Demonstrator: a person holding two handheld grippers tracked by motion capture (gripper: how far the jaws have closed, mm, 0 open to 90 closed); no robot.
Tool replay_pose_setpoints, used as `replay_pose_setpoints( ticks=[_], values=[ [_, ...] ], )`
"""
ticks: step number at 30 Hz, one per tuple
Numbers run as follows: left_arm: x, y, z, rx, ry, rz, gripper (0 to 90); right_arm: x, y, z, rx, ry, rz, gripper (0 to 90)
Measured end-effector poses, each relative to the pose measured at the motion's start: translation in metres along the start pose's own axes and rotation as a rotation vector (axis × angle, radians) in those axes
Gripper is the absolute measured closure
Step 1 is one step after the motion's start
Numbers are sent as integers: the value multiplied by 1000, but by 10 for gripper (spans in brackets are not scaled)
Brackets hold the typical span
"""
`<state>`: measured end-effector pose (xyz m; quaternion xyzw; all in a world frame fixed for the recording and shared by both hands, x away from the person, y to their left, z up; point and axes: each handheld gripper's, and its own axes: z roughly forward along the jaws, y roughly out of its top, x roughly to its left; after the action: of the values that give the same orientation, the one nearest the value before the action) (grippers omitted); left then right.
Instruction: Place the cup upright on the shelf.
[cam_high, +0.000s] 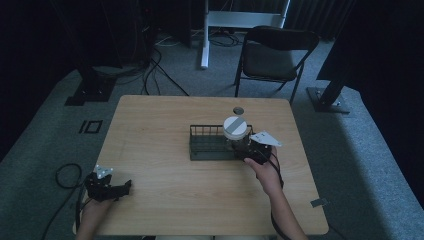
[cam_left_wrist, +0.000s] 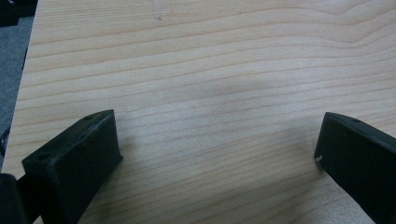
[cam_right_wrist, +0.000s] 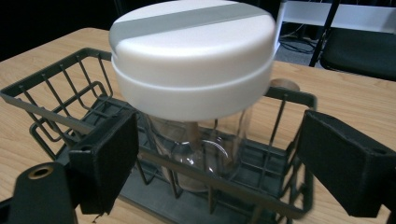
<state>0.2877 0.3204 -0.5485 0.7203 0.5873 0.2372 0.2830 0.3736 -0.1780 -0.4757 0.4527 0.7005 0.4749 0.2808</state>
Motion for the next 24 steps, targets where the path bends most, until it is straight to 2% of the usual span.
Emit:
replay_pose_setpoints(
  ticks=[5,11,24],
  values=[
    [0,0,0,0,0,0,2,-7,-2,-11,-22,2,4,128],
    [0,0,0,0,0,0,2,-15,-9,-21,-16,7,-12,128],
    [0,0,0,0,0,-1,2,-23,-30,-30,37,62,-35,126]
  ],
)
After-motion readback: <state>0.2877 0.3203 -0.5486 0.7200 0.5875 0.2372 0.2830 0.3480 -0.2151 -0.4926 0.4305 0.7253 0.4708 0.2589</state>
